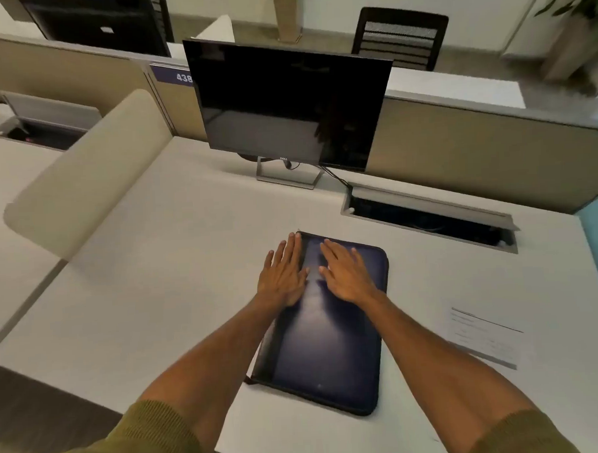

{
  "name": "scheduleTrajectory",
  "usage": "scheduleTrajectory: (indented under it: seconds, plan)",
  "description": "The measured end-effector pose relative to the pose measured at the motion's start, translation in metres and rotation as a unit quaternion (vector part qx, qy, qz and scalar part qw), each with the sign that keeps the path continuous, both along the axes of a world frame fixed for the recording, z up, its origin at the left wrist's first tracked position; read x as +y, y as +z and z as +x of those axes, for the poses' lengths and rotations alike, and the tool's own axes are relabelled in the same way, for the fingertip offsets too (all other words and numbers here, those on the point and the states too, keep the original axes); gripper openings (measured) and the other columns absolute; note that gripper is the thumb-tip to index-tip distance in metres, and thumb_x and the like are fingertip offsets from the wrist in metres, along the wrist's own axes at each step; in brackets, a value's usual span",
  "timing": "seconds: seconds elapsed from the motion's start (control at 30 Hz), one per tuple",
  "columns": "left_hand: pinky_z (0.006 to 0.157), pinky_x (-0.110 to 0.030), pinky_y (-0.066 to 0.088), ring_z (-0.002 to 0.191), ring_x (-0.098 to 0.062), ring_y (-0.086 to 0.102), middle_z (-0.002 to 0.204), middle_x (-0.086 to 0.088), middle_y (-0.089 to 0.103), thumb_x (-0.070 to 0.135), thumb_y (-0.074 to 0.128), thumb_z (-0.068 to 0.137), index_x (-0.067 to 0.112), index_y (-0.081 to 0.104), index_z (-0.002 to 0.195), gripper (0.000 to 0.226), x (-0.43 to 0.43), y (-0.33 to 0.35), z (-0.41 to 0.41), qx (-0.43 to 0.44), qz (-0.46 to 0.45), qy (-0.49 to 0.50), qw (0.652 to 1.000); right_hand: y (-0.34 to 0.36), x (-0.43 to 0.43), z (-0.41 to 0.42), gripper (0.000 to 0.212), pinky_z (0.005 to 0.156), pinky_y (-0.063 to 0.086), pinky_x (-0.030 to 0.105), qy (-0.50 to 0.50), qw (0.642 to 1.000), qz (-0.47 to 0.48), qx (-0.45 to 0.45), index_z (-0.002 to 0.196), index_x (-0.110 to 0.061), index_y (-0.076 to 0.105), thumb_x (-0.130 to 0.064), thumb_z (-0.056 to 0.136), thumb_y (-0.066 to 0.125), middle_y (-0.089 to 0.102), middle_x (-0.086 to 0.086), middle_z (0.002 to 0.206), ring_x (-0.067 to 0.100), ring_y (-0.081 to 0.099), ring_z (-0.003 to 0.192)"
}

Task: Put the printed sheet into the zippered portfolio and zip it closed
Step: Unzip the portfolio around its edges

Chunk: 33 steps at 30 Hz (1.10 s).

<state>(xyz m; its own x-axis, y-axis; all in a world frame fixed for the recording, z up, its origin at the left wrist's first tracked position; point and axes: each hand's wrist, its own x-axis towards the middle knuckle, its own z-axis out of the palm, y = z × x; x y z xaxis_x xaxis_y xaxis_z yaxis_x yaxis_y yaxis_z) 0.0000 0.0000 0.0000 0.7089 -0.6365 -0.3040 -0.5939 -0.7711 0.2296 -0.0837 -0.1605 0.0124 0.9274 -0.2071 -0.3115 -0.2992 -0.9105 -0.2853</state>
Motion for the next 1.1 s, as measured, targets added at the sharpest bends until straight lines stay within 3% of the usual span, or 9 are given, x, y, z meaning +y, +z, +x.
scheduleTrajectory:
  seconds: [0.13, 0.27, 0.4, 0.5, 0.57, 0.63, 0.77, 0.9, 1.1]
  plan:
    - [0.140, -0.047, 0.003, 0.171, -0.024, -0.010, 0.180, -0.003, -0.023, 0.047, 0.019, 0.116, 0.017, -0.021, 0.171, 0.074, -0.004, -0.012, 0.020, 0.008, 0.010, -0.005, 1.000, -0.004, -0.005, 0.027, 0.048, 0.131, 0.022, 0.047, 0.001, 1.000, 0.016, -0.023, 0.158, -0.017, 0.046, -0.029, 0.111, 0.044, 0.034, 0.000, 0.171, 0.021, 0.031, 0.158]
    - [0.140, -0.046, 0.003, 0.171, -0.023, -0.011, 0.180, -0.003, -0.022, 0.047, 0.019, 0.117, 0.017, -0.020, 0.171, 0.073, -0.012, -0.024, 0.036, 0.028, 0.009, -0.011, 0.999, -0.010, -0.002, 0.046, 0.032, 0.108, 0.047, 0.045, -0.048, 0.997, 0.004, -0.061, 0.128, -0.015, 0.071, -0.021, 0.108, 0.047, 0.064, 0.003, 0.140, 0.025, 0.057, 0.130]
    - [0.140, -0.047, 0.006, 0.171, -0.025, -0.005, 0.182, -0.006, -0.015, 0.048, 0.019, 0.117, 0.013, -0.013, 0.172, 0.073, -0.025, -0.032, 0.049, 0.014, 0.015, -0.009, 1.000, -0.014, -0.010, 0.067, 0.030, 0.101, 0.051, 0.044, -0.084, 0.992, 0.024, -0.088, 0.121, -0.014, 0.076, -0.016, 0.107, 0.049, 0.070, 0.004, 0.125, 0.025, 0.062, 0.117]
    - [0.135, -0.047, 0.024, 0.167, -0.031, 0.019, 0.181, -0.013, 0.008, 0.046, 0.024, 0.116, 0.008, 0.007, 0.173, 0.070, -0.032, -0.036, 0.059, 0.001, 0.000, 0.027, 1.000, -0.016, -0.023, 0.090, 0.034, 0.104, 0.048, 0.045, -0.077, 0.993, 0.042, -0.082, 0.127, -0.018, 0.074, -0.008, 0.104, 0.051, 0.069, 0.002, 0.129, 0.026, 0.061, 0.121]
    - [0.121, -0.046, 0.041, 0.150, -0.035, 0.044, 0.168, -0.014, 0.033, 0.043, 0.031, 0.115, 0.010, 0.028, 0.166, 0.060, -0.034, -0.039, 0.064, -0.018, -0.026, 0.054, 0.998, -0.017, -0.031, 0.106, 0.042, 0.107, 0.048, 0.046, -0.076, 0.993, 0.054, -0.075, 0.135, -0.021, 0.069, -0.001, 0.101, 0.054, 0.066, 0.001, 0.136, 0.025, 0.061, 0.125]
    - [0.108, -0.045, 0.047, 0.129, -0.033, 0.056, 0.150, -0.011, 0.048, 0.043, 0.036, 0.113, 0.014, 0.043, 0.154, 0.050, -0.034, -0.044, 0.068, -0.035, -0.048, 0.062, 0.996, -0.019, -0.038, 0.122, 0.051, 0.106, 0.052, 0.045, -0.067, 0.993, 0.070, -0.070, 0.140, -0.024, 0.065, 0.003, 0.097, 0.058, 0.064, 0.000, 0.139, 0.025, 0.064, 0.126]
    - [0.098, -0.046, 0.052, 0.111, -0.033, 0.063, 0.138, -0.010, 0.053, 0.043, 0.041, 0.112, 0.015, 0.051, 0.143, 0.043, -0.037, -0.051, 0.077, -0.002, -0.102, 0.094, 0.990, -0.023, -0.045, 0.151, 0.053, 0.104, 0.055, 0.044, -0.001, 0.996, 0.085, -0.032, 0.137, -0.029, 0.066, 0.004, 0.096, 0.062, 0.062, -0.002, 0.139, 0.023, 0.063, 0.124]
    - [0.099, -0.047, 0.053, 0.112, -0.033, 0.065, 0.140, -0.011, 0.054, 0.044, 0.044, 0.111, 0.014, 0.052, 0.142, 0.043, -0.042, -0.055, 0.086, 0.021, -0.127, 0.128, 0.983, -0.028, -0.051, 0.171, 0.040, 0.100, 0.055, 0.047, 0.072, 0.995, 0.070, 0.012, 0.126, -0.030, 0.071, -0.004, 0.096, 0.066, 0.059, -0.001, 0.135, 0.027, 0.062, 0.118]
    - [0.101, -0.051, 0.055, 0.113, -0.032, 0.065, 0.139, -0.010, 0.053, 0.044, 0.047, 0.111, 0.015, 0.050, 0.139, 0.041, -0.048, -0.061, 0.090, 0.046, -0.151, 0.130, 0.979, -0.035, -0.057, 0.177, 0.015, 0.088, 0.058, 0.044, 0.122, 0.992, 0.023, -0.005, 0.112, -0.024, 0.071, -0.016, 0.100, 0.068, 0.060, 0.000, 0.123, 0.026, 0.064, 0.101]
